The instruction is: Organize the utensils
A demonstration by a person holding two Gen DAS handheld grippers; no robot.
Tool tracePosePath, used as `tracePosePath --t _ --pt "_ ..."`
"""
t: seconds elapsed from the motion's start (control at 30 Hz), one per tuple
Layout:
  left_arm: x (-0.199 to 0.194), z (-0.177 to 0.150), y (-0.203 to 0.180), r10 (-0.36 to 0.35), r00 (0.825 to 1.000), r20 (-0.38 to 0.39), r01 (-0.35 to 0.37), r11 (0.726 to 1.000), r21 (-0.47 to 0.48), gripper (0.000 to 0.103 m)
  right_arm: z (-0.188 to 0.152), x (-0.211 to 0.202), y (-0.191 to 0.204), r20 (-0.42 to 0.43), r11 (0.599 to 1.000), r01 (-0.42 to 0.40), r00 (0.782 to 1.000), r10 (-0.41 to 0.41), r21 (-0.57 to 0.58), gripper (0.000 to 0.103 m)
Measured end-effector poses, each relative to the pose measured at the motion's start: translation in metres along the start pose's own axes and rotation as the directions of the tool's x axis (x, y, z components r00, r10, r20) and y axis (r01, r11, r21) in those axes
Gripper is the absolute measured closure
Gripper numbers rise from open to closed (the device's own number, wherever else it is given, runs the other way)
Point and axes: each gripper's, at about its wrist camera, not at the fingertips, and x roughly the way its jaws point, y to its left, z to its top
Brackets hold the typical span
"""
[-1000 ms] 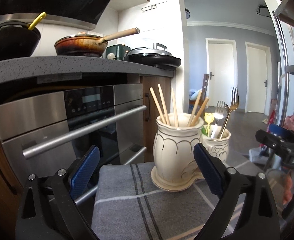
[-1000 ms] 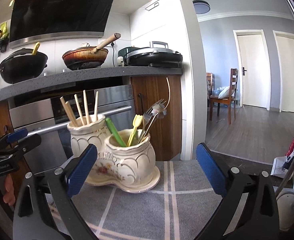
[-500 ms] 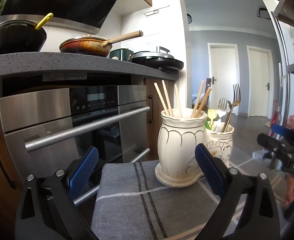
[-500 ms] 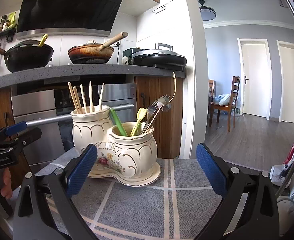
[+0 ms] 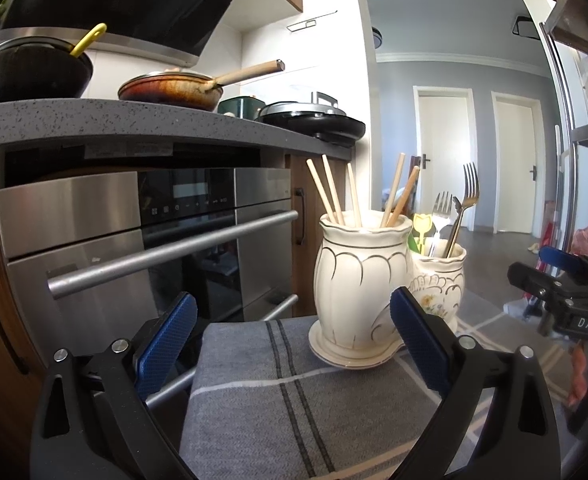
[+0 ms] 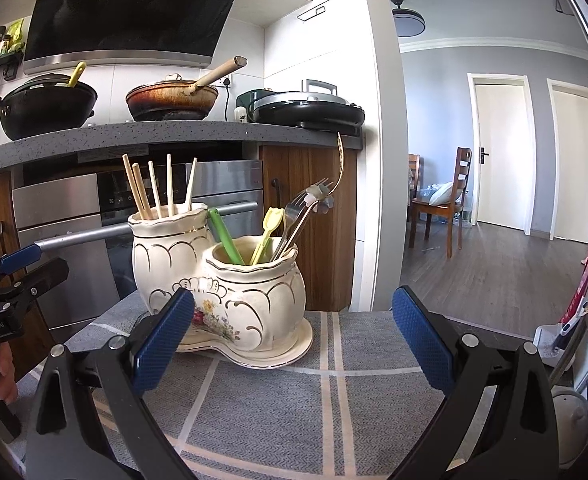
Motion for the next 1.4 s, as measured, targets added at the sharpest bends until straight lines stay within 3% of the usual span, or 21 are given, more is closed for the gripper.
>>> tracePosePath --t 1.4 --pt "0.0072 -0.0026 0.0037 0.037 0.998 -0.047 -0.037 0.999 -0.006 0.006 0.0001 0.0021 0.0012 -0.008 1.0 0.003 1.0 -0.003 -0.008 0.005"
